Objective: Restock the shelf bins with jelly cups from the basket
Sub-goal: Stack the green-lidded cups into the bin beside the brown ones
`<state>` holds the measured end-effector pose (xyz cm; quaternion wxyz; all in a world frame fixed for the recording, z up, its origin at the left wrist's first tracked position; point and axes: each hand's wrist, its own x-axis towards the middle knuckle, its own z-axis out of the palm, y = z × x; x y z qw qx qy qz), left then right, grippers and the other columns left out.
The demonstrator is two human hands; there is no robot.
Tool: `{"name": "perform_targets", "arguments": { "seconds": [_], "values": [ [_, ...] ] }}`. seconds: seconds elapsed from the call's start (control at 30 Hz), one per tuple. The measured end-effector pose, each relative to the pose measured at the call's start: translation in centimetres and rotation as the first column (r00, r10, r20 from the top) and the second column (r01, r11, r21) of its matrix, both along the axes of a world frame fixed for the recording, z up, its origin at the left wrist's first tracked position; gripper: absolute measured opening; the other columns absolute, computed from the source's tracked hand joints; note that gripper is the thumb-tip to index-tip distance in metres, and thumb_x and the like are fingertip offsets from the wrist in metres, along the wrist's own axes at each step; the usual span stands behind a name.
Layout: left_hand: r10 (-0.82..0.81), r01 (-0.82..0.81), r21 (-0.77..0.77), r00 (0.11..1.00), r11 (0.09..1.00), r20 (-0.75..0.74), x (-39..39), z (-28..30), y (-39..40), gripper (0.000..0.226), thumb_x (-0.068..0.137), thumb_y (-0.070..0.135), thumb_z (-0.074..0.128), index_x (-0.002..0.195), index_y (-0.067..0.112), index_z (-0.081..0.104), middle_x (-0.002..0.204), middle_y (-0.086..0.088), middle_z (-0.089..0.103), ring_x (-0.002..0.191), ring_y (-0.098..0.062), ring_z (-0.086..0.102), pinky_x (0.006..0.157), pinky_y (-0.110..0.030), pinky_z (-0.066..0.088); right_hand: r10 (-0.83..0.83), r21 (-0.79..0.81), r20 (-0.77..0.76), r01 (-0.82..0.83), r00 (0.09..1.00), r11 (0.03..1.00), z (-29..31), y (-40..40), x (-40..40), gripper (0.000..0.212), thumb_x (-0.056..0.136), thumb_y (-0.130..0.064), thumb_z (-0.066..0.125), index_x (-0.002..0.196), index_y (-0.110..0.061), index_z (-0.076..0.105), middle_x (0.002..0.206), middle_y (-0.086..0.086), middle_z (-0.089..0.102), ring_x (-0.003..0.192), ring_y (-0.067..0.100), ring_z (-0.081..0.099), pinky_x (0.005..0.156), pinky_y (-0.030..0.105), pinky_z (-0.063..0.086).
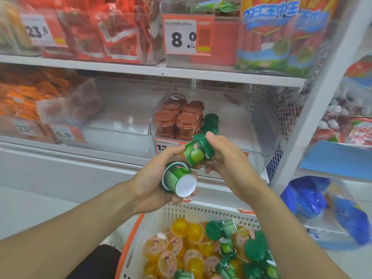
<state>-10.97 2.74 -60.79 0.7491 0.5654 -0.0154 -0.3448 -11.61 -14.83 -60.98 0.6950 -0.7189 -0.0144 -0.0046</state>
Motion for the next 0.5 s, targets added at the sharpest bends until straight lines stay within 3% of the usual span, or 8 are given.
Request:
{"name": "perform_targets", "arguments": {
  "seconds": [0.1,0.2,0.33,0.4,0.5],
  "values": [
    [-0.008,0.009,-0.018,0.998,1.000,0.055,0.6,0.6,-0.2,0.044,0.091,0.052,0.049,0.091,0.016,0.074,0.077,-0.012,0.060,0.061,-0.030,0.064,0.037,-0.022,0.032,0.038,-0.176,0.127,-0.015,0.991,0.984,1.9,-1.1,-0.1,0.052,0.074,-0.053,0.079,0.109,-0.017,0.069,0.100,0.010,0.071,0.069,0.010,0.062,0.066,0.032,0.053],
    [-0.005,0.006,-0.023,0.999,1.000,0.045,1.2,0.9,-0.7,0.042,0.088,0.051,0.051,0.086,0.016,0.075,0.077,-0.010,0.063,0.059,-0.030,0.065,0.038,-0.021,0.030,0.020,-0.212,0.164,0.016,0.986,0.977,4.1,-2.4,0.6,0.040,0.074,-0.038,0.075,0.106,-0.014,0.072,0.098,0.010,0.074,0.075,0.010,0.066,0.063,0.026,0.054],
    [0.088,-0.087,0.051,0.996,0.995,-0.020,2.1,-0.2,-1.0,0.028,0.086,0.035,0.055,0.079,0.011,0.068,0.073,-0.010,0.061,0.057,-0.031,0.066,0.038,-0.018,0.024,-0.111,-0.211,0.148,0.140,0.983,0.967,5.5,-5.6,3.5,0.040,0.072,-0.039,0.076,0.106,-0.018,0.074,0.100,0.001,0.077,0.099,0.021,0.070,0.081,0.038,0.055],
    [0.131,-0.126,0.110,0.991,0.986,-0.035,2.4,-0.9,-1.4,0.021,0.091,0.028,0.053,0.084,0.011,0.063,0.067,-0.008,0.061,0.057,-0.030,0.065,0.035,-0.016,0.022,-0.202,-0.302,0.119,0.229,0.972,0.925,5.3,-7.3,5.4,0.029,0.078,-0.040,0.076,0.102,-0.024,0.076,0.101,-0.005,0.076,0.094,0.012,0.068,0.076,0.029,0.053],
    [0.123,-0.112,0.173,0.991,0.978,-0.056,2.8,-1.7,-2.5,0.018,0.091,0.028,0.055,0.089,0.011,0.061,0.067,-0.006,0.062,0.056,-0.027,0.064,0.036,-0.017,0.018,-0.270,-0.471,0.001,0.239,0.963,0.849,3.8,-9.3,8.3,0.039,0.080,-0.042,0.078,0.111,-0.020,0.072,0.104,0.001,0.073,0.082,0.014,0.065,0.070,0.028,0.051]
  ]
}}
